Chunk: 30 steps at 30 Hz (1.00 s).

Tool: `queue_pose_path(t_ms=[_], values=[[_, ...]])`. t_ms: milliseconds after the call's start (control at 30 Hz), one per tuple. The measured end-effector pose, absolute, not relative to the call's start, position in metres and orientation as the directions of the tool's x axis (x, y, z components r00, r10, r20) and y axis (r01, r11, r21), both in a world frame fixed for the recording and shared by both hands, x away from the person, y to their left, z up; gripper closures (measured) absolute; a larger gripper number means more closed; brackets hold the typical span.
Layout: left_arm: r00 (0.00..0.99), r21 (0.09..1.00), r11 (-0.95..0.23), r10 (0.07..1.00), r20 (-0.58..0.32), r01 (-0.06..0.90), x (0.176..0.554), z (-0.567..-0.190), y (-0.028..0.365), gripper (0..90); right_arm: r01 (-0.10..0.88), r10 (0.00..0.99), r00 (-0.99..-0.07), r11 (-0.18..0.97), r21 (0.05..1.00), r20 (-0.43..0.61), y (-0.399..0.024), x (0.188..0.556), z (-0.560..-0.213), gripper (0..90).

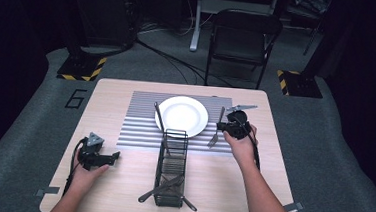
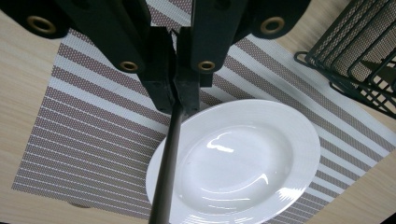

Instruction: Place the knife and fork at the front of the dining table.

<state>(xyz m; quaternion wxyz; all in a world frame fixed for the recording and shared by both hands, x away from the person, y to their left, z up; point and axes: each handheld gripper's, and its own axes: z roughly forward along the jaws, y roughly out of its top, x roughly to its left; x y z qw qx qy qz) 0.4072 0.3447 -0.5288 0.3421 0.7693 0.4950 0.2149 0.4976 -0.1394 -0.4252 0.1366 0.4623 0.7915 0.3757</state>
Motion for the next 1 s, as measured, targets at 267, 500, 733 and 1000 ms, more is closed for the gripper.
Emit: queue_pose_path(t_ms=[267, 500, 733, 1000], values=[[0.417, 0.739, -0.275, 0.909, -0.009, 0.615, 0.407, -0.529, 0.345, 14.3, 0.675, 0.849, -0.492, 0.233, 0.700, 0.192, -0.138, 0.516, -0.429, 87.8], [0.415, 0.740, -0.272, 0.910, -0.011, 0.616, 0.407, -0.529, 0.344, 14.3, 0.696, 0.862, -0.444, 0.162, 0.699, 0.243, -0.138, 0.527, -0.436, 87.7], [0.418, 0.739, -0.276, 0.908, -0.008, 0.614, 0.407, -0.529, 0.345, 14.3, 0.726, 0.868, -0.385, 0.074, 0.684, 0.314, -0.143, 0.539, -0.446, 87.7], [0.415, 0.740, -0.272, 0.910, -0.011, 0.615, 0.407, -0.529, 0.345, 14.3, 0.762, 0.872, -0.289, -0.040, 0.646, 0.395, -0.149, 0.546, -0.457, 87.8]])
